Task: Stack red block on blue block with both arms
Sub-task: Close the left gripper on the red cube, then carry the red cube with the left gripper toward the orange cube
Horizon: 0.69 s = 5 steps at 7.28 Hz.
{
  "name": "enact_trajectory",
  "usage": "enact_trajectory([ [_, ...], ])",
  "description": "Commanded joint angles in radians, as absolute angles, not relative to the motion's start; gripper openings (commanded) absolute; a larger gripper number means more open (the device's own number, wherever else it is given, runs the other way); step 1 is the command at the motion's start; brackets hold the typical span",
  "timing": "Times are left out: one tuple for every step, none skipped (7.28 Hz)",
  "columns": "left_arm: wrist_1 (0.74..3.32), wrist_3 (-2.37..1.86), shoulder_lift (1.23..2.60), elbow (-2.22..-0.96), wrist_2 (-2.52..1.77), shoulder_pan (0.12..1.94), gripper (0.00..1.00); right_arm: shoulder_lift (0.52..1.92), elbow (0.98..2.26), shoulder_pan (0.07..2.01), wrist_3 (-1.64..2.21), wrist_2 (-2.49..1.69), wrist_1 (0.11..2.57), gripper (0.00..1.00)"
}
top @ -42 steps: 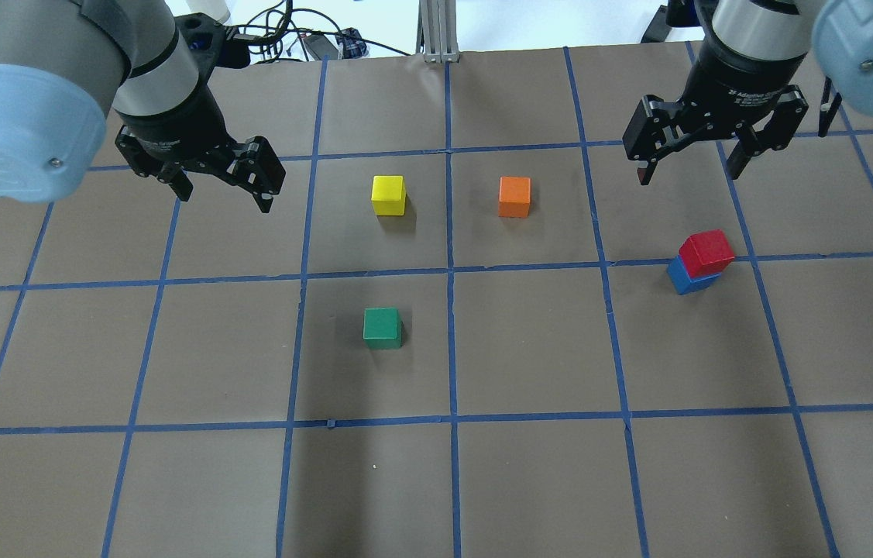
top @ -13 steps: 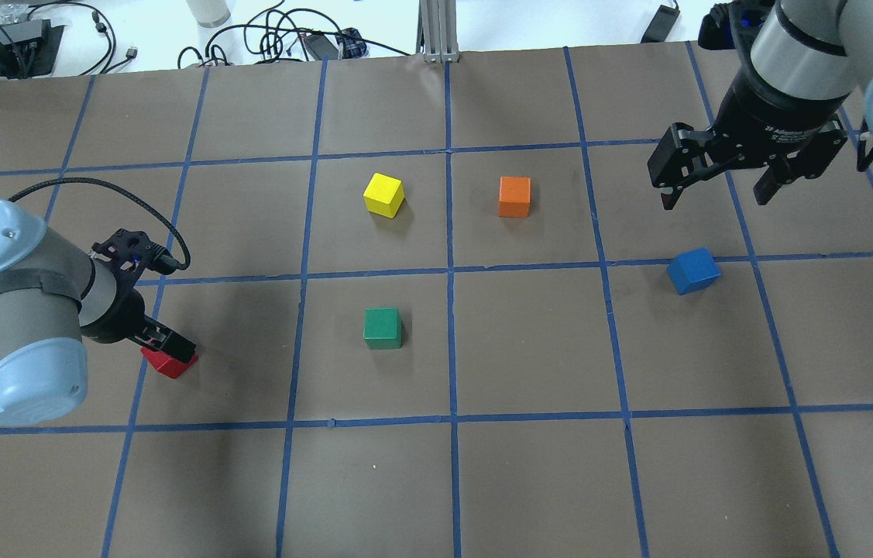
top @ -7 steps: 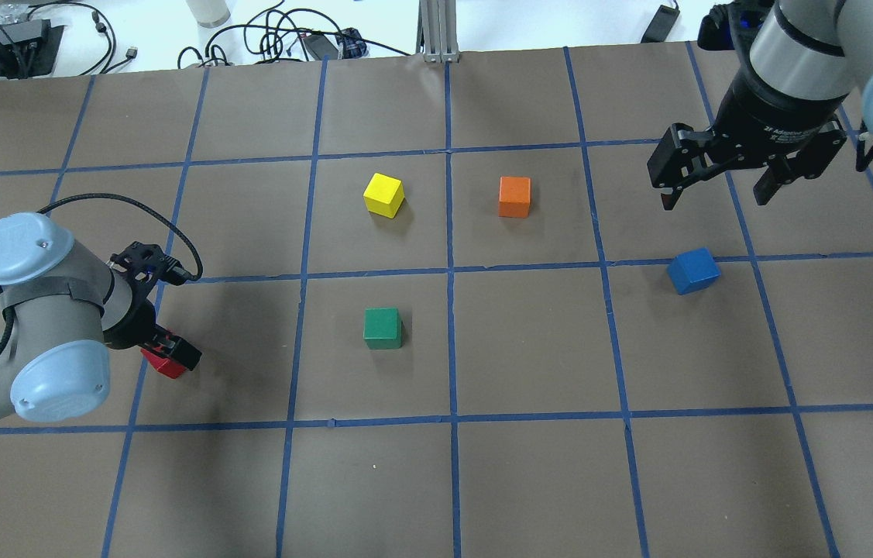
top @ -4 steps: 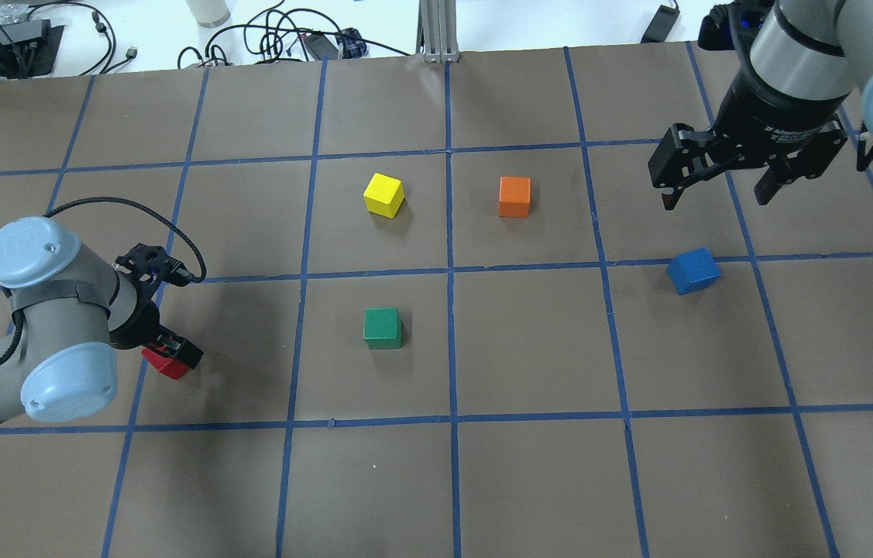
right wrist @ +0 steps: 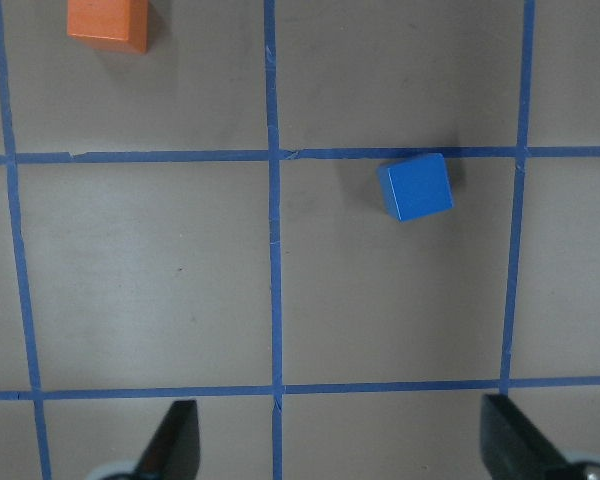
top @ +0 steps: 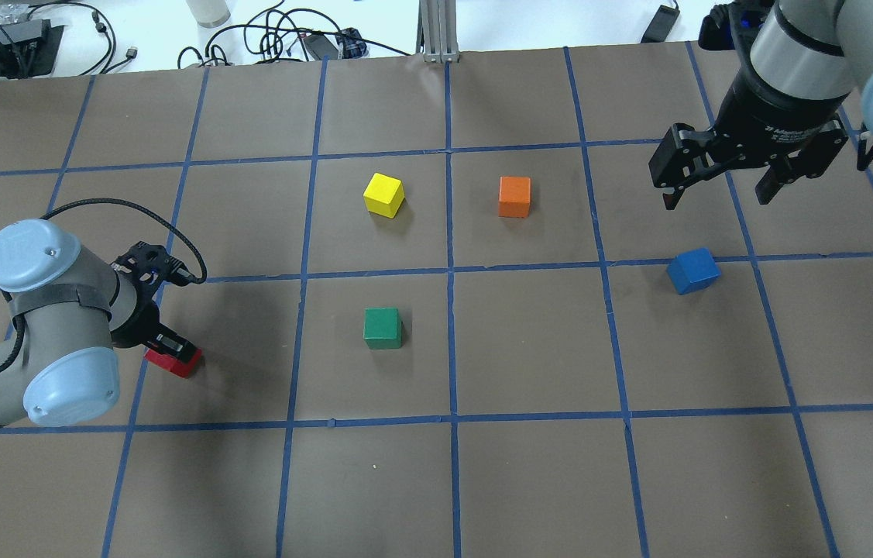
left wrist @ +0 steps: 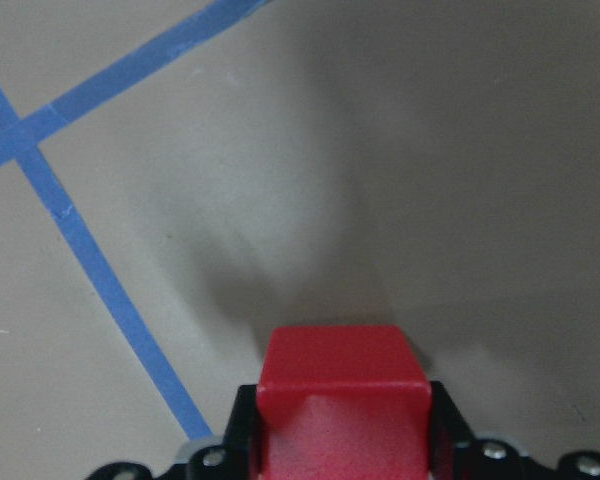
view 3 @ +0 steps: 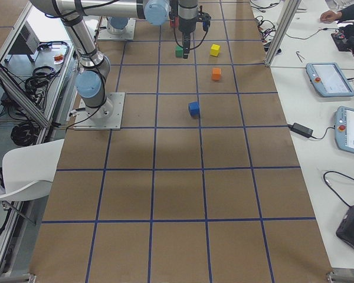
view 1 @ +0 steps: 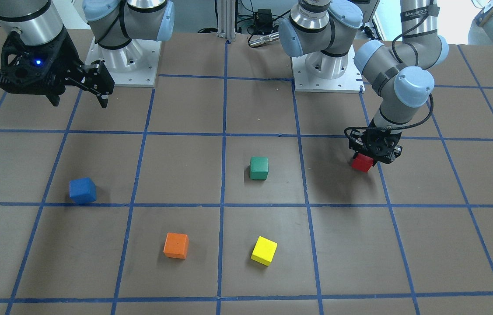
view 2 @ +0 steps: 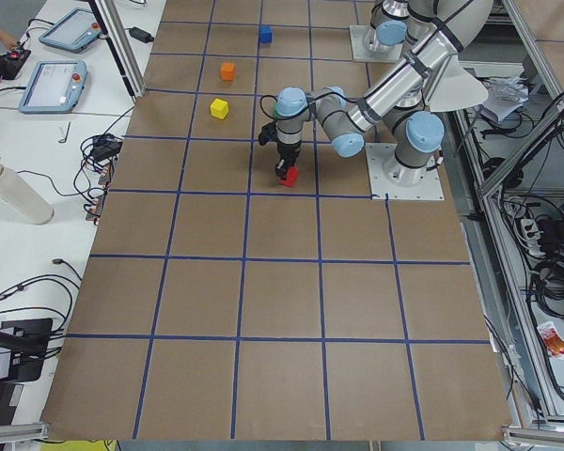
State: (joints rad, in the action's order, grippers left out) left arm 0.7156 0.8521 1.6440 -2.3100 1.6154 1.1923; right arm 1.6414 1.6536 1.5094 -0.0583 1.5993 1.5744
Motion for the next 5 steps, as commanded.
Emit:
enact_trajectory([
  [0.726, 0.76, 1.638, -2.28, 1.596, 1.216, 0.0, 1.641, 1.654, 1.509, -0.058, 1.6, 1.574, 1.0],
  [0.727, 0.624, 1.64, -2.257, 1.515, 1.283, 0.0, 1.641, 1.654, 1.509, -0.058, 1.601, 1.574, 1.0],
  [0.735, 0.453, 1.66, -2.188, 1.506, 1.384, 0.0, 1.64, 1.654, 1.509, -0.06, 1.603, 1.575, 1.0],
  [0.853, 0.345, 1.68, -2.069, 1.509, 1.475, 0.0, 1.638, 1.652, 1.503, -0.07, 1.603, 1.578, 1.0],
  [0.97, 0.278, 1.712, -1.943, 1.506, 1.514, 0.0, 1.638, 1.652, 1.5, -0.072, 1.605, 1.582, 1.0],
])
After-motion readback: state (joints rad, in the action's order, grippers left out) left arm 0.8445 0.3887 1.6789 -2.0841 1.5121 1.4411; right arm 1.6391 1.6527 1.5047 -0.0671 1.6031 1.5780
